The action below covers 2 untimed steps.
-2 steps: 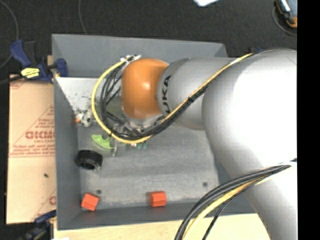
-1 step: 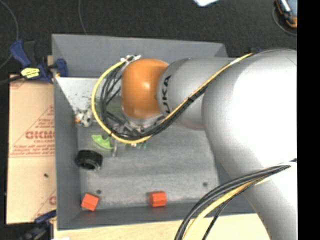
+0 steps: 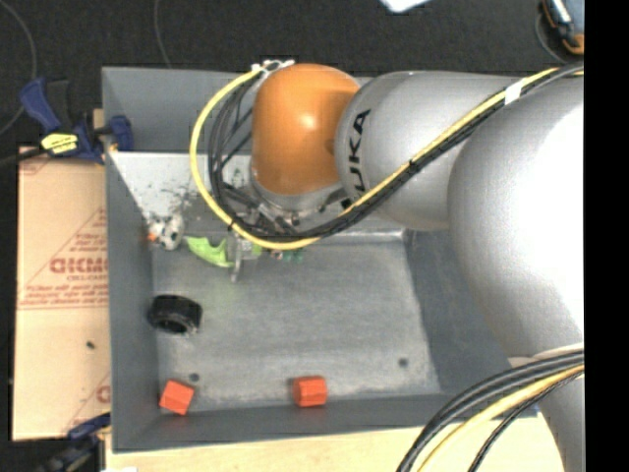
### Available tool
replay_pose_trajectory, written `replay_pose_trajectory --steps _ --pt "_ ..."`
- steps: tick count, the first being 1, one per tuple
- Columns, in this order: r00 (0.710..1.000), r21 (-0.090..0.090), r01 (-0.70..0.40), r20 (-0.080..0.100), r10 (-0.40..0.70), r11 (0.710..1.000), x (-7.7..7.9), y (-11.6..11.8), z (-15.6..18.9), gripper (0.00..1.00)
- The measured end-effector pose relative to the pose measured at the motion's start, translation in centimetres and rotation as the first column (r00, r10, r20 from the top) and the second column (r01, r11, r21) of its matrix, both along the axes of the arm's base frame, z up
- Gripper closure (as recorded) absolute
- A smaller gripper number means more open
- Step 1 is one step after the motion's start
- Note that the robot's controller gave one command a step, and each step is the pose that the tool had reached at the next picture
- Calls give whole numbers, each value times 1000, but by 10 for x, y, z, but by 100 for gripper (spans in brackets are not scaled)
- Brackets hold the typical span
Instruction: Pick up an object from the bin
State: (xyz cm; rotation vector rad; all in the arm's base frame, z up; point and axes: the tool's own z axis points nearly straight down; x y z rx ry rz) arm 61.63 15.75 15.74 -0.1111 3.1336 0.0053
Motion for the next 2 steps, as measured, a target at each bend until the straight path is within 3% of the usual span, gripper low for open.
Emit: replay_pose_trajectory --steps 1,2 --pt "1000 0 2 1 -2 1000 1 0 15 100" --pt "993 -1 -115 6 115 993 -14 -10 56 100"
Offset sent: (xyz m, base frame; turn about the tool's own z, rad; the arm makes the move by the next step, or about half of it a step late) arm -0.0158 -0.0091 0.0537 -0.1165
